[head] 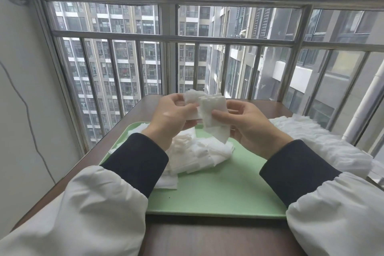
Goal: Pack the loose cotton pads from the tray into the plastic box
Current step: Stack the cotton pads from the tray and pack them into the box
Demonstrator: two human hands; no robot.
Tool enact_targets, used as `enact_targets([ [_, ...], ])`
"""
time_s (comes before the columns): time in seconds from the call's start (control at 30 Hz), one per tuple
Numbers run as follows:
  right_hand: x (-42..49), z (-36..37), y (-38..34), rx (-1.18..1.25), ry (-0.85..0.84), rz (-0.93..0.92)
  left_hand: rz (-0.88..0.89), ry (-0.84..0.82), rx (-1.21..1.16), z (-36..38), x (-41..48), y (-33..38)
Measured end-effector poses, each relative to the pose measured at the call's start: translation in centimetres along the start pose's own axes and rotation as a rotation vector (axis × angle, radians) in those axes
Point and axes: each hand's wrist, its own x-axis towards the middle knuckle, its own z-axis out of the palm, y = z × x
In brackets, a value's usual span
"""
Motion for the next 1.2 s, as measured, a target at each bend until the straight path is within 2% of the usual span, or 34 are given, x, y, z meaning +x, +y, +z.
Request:
enact_targets([
  [0.1, -0.1, 0.0, -0.1, 0.06, -0.008, -0.004, 0.009, -0.117, -0.023, 0.3, -0.3, 0.0],
  [0.3, 0.0, 0.2, 0.2, 0.078, 0.063, 0.005, 0.006, -0.221, -0.074, 0.8, -0.6, 0.2],
  [0.57, -0.1, 0.4, 0.3, -0.094, 0.17, -0.023, -0.073, -0.307, -0.05, 1.0, -0.5, 0.1],
  [0.63, -0.2, 0.5, 0.3, -0.142, 0.164, -0.027, -0.013, -0.285, 0.0, 1.0, -0.5, -0.3],
  [0.73, -0.4, 0.8, 0.1, -0.156, 0.107, -0.012, 0.0, -0.151, 0.007, 0.8, -0.3, -0.6],
  [0.87, -0.4, 0.9, -0.1, -0.18, 0.095, 0.017, -0.016, 0.05, -0.173, 0.3, 0.1, 0.2],
  [0.97, -0.3, 0.7, -0.3, -0.131, 0.097, 0.006, 0.003, 0.16, -0.202, -0.1, 0.2, 0.6],
  [1.07, -0.4, 0.6, -0.7, -0.072, 0.057, -0.024, -0.027, 0.154, -0.133, 0.0, 0.3, 0.3],
  [1.2, -0.7, 0.7, -1.1, -0.136, -0.001, -0.135, -0.006, -0.011, 0.014, 0.1, 0.1, -0.3],
])
